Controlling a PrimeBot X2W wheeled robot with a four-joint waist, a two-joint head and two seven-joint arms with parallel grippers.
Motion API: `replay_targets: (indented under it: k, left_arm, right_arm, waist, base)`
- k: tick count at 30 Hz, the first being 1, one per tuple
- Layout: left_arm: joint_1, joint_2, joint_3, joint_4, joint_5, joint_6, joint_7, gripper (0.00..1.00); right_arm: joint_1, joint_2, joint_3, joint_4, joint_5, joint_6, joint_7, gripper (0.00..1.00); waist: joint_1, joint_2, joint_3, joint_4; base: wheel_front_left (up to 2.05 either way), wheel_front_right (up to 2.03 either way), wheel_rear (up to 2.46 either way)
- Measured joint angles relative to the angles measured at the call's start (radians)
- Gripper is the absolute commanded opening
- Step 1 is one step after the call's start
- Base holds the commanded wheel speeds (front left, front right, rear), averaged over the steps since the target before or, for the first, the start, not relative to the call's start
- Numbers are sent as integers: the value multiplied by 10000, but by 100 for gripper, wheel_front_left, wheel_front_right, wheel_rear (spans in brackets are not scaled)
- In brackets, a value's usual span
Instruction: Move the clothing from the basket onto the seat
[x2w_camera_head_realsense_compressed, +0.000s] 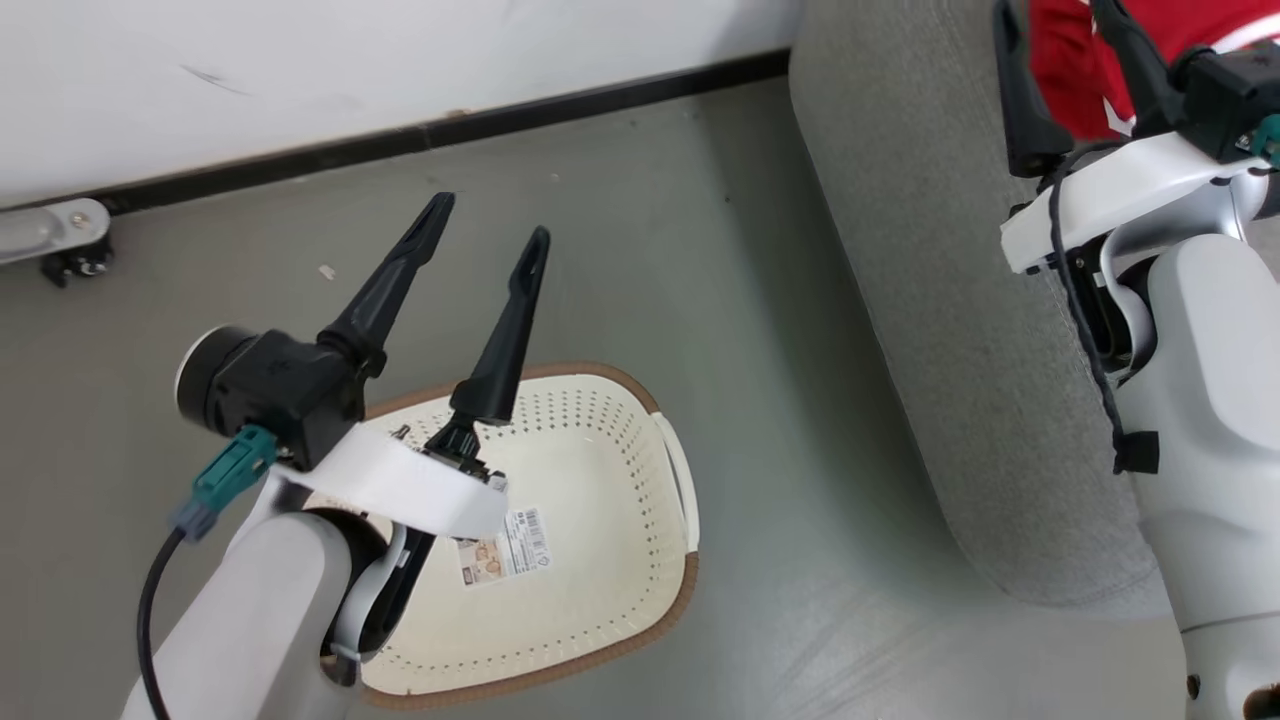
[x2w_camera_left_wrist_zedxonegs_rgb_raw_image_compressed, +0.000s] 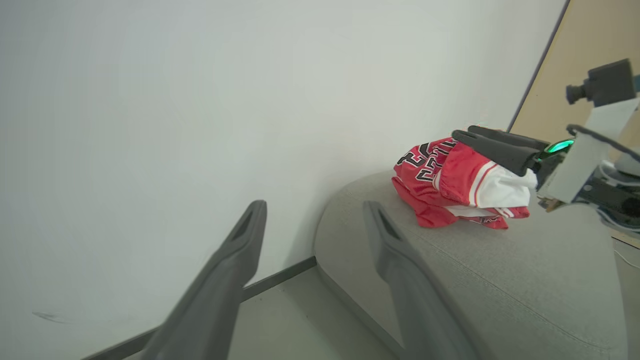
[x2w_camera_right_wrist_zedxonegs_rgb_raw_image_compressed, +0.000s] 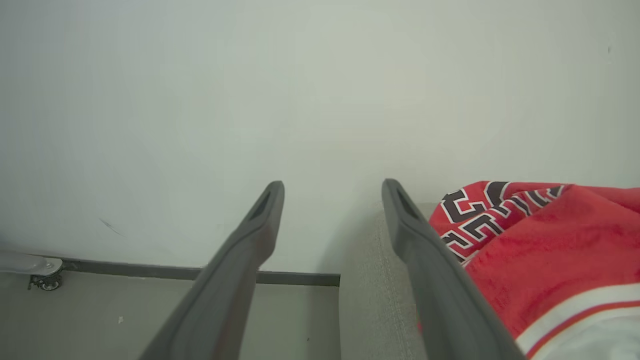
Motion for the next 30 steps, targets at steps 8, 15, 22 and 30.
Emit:
replay_targets:
  k: [8, 15, 22, 30]
  left_arm:
    - [948, 15, 558, 155, -330, 362, -546, 100]
    - [1978, 144, 1151, 520, -573, 577, -1058, 100]
    - [2855, 148, 1505, 823, -899, 671, -1317, 100]
    - [3607, 257, 1737, 1143, -932, 711, -1555, 100]
  right_arm:
    - [860, -12, 809, -1137, 403, 0, -12, 100]
    - [2025, -8, 1212, -1609, 732, 0, -12, 100]
    - [2961, -199, 1287, -1941, 934, 0, -12, 100]
    - [4013, -314, 1331, -2608, 1197, 0, -12, 100]
  waist:
    - [0, 0, -648, 535]
    - [0, 0, -1388, 1036]
    - [0, 0, -2079, 1428]
    - [0, 0, -2832, 1843]
  base:
    - [0, 0, 0]
    - [0, 0, 0]
    - [0, 0, 0]
    - [0, 0, 0]
